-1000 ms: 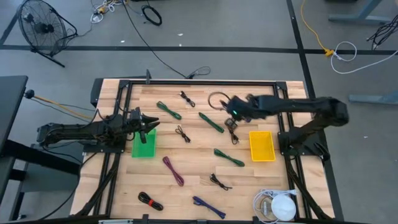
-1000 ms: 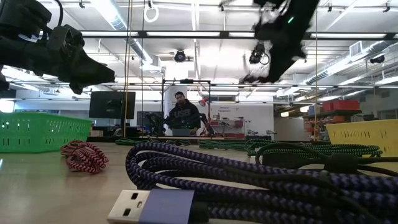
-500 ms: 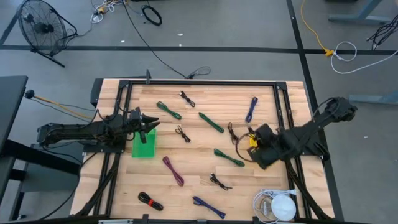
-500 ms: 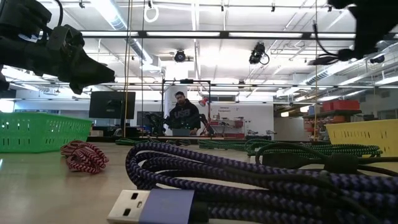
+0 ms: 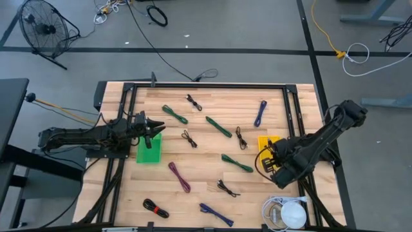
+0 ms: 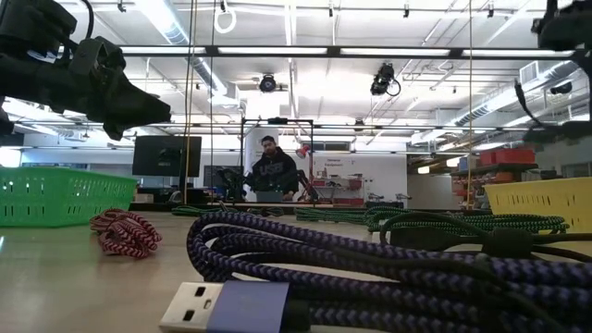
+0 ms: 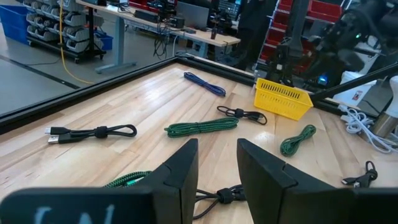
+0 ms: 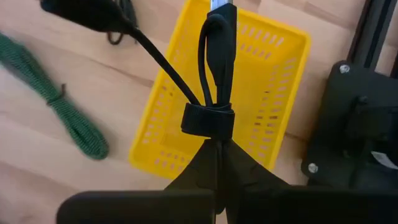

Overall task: Pick & Place USB Port
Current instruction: Put the black charger cable into the yellow bin, then put the purple black charger cable into the green bin

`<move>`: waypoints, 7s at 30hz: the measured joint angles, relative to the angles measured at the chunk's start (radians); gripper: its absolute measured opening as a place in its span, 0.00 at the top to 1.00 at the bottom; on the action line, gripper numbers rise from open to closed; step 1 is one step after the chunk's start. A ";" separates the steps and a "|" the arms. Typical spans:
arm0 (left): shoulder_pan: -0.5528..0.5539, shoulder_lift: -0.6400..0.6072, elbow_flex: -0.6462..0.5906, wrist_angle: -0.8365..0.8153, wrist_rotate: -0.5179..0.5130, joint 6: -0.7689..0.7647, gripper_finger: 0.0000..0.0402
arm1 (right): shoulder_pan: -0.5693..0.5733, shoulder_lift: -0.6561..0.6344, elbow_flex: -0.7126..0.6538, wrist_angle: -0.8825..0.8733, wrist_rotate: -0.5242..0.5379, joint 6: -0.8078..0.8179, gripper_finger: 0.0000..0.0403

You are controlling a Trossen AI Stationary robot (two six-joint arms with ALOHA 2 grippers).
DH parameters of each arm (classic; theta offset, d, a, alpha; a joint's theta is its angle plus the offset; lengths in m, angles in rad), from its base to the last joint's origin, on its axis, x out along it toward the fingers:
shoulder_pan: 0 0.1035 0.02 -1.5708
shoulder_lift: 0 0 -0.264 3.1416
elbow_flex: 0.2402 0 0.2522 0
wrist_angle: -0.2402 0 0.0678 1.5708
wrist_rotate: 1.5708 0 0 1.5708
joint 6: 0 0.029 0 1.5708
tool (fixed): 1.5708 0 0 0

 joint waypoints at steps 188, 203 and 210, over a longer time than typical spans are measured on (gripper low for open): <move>-0.087 1.051 0.844 0.418 0.313 0.289 0.54 | -0.417 -0.027 0.161 1.247 0.304 -1.817 0.98; -0.087 1.114 0.928 0.472 0.293 0.282 0.49 | -0.418 0.027 0.161 1.279 0.355 -1.846 0.98; -0.087 1.114 0.928 0.460 0.300 0.290 0.85 | -0.418 0.033 0.160 1.292 0.364 -1.863 0.98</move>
